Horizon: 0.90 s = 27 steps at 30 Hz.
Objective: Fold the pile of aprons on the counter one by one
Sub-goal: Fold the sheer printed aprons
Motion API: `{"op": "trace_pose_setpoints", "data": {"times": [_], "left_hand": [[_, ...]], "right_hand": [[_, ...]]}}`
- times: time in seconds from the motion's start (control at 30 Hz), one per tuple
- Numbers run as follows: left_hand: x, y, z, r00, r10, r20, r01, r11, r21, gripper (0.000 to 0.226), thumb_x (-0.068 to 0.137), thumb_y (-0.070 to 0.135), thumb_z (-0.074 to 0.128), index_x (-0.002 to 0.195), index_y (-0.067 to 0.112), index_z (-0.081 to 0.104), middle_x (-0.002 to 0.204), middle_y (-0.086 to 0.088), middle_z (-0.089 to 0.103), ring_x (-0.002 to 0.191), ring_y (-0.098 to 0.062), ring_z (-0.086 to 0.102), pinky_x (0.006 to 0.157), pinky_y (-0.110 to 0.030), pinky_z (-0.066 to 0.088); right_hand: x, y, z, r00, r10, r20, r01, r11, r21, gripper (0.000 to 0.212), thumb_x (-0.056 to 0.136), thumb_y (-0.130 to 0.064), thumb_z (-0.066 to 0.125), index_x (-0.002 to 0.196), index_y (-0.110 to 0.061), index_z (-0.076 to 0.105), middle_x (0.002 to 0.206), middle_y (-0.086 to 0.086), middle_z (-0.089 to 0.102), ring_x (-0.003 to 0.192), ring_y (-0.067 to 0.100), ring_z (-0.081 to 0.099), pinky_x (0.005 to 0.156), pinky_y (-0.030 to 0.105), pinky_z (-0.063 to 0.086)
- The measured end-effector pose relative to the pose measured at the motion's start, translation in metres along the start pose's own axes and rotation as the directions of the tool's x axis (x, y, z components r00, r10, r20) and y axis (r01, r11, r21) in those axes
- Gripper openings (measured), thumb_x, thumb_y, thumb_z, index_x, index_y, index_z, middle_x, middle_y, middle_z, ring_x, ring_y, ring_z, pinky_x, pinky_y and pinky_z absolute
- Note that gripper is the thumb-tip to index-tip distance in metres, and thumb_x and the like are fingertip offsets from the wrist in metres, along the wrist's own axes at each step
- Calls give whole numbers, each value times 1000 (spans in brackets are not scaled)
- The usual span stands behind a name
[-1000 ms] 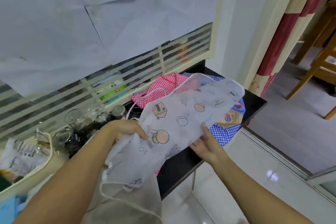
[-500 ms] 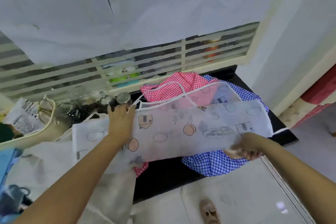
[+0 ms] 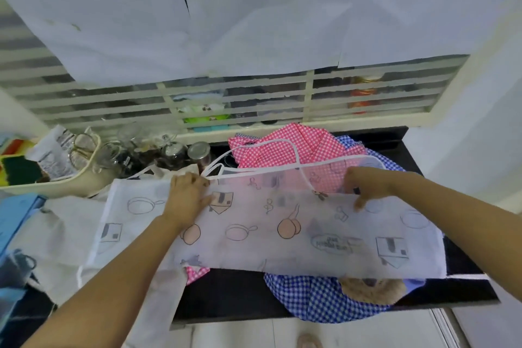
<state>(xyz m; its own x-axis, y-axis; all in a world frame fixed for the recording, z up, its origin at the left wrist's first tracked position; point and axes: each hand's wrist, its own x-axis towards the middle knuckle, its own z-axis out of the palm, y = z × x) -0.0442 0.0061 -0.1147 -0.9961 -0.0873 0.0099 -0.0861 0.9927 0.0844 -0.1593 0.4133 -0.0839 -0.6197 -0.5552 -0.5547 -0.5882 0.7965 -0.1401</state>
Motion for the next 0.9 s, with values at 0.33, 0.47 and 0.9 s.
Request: {"op": "trace_pose_setpoints", "data": {"times": [0.33,0.47,0.9], "left_hand": [[19,-15,-1,991,-81,110,90,993,-71,43,84,56,61,118,30,63,126,2,51,124,-21,39,104,-38,19],[27,-19,-1,986,-113,123,117,993,-25,51,81,60,60,121,29,59,121,0,50,120,-21,39,100,-40,25],[47,-5,-23,943,-184,-276,166,982,-88,31,93,26,53,109,2,64,102,-18,62,96,-37,57,88,-46,38]], "right_hand": [[45,15,-36,993,-75,-95,81,995,52,22,100,-23,45,119,-17,54,130,5,52,112,21,52,98,33,44],[69,20,-35,982,-78,-172,76,997,-15,37,101,-24,41,137,-18,46,148,1,37,131,20,41,111,33,32],[95,22,-6,894,149,-424,-106,987,122,37,103,-25,34,136,-10,40,119,20,57,101,32,58,81,32,40]]}}
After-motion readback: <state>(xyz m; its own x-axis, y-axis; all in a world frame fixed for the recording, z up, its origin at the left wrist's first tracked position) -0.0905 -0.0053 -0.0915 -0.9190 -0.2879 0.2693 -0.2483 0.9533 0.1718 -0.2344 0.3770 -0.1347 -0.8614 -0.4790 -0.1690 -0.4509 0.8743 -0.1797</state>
